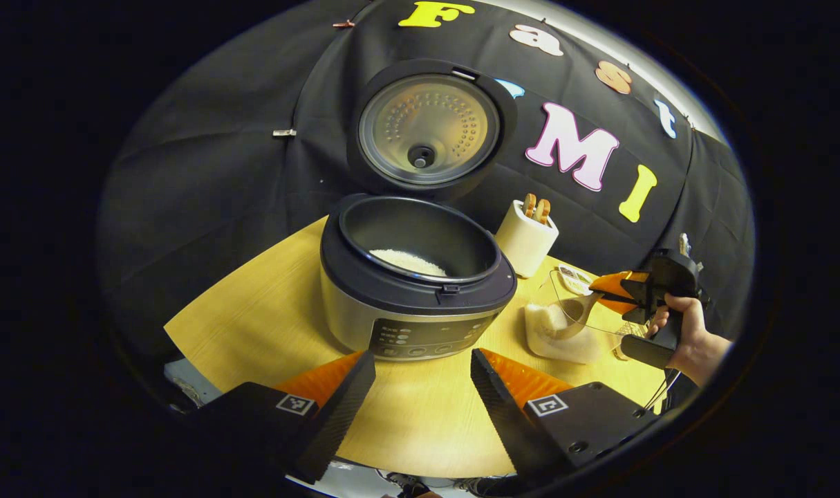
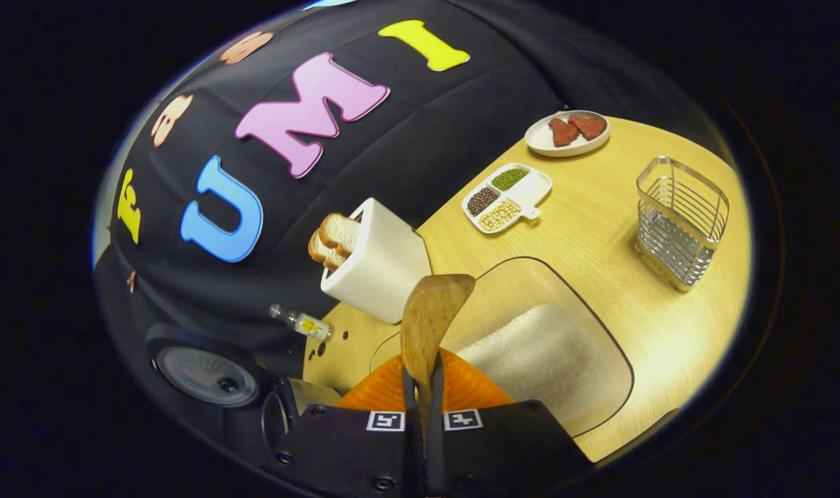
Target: Close the left gripper, press the button to open the rice cooker; take a wooden spoon from the chopstick holder with the right hand, scoop a spoonful of rice and pour it into the rice cooker, then put the wooden spoon back into the chopstick holder.
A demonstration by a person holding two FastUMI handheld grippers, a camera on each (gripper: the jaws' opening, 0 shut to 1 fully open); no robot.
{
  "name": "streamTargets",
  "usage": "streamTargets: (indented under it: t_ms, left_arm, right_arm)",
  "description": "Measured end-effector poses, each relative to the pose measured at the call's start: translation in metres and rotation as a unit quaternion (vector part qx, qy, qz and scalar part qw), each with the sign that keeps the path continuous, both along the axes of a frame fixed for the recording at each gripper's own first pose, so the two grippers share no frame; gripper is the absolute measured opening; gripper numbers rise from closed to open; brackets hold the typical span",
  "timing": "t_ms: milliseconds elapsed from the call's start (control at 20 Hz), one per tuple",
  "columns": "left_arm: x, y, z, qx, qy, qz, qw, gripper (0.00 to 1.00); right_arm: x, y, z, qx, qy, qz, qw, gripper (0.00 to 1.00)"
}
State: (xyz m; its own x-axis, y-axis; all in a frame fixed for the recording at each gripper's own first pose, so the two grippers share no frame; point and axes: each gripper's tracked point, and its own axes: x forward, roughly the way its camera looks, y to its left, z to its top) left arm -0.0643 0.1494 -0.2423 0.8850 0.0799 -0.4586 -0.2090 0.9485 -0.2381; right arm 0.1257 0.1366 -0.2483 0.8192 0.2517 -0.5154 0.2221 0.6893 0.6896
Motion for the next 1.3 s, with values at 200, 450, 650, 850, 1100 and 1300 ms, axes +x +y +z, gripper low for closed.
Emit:
streamTargets:
  t_ms: [200,450,650,850,1100,1300]
  left_arm:
    - [0.004,-0.005,0.011,0.014,-0.012,-0.008,1.0,0.96]
    - [0.002,-0.007,0.021,0.025,-0.019,-0.012,0.999,0.96]
    - [-0.003,0.0,0.028,0.027,-0.025,0.0,0.999,0.96]
    - [-0.011,0.012,0.04,0.032,-0.036,0.014,0.999,0.96]
    - [-0.022,0.026,0.052,0.034,-0.049,0.033,0.998,0.96]
    - [-0.028,0.036,0.063,0.035,-0.061,0.051,0.996,0.96]
  right_arm:
    - [-0.004,-0.021,0.002,0.038,0.011,-0.039,0.998,0.06]
    - [-0.005,-0.049,0.026,0.07,0.002,-0.071,0.995,0.06]
    - [-0.008,-0.059,0.053,0.105,-0.012,-0.089,0.99,0.06]
    - [-0.006,-0.058,0.082,0.148,-0.022,-0.097,0.984,0.06]
    - [0.002,-0.023,0.112,0.196,-0.027,-0.083,0.977,0.06]
    - [0.008,0.027,0.134,0.223,-0.028,-0.043,0.973,0.06]
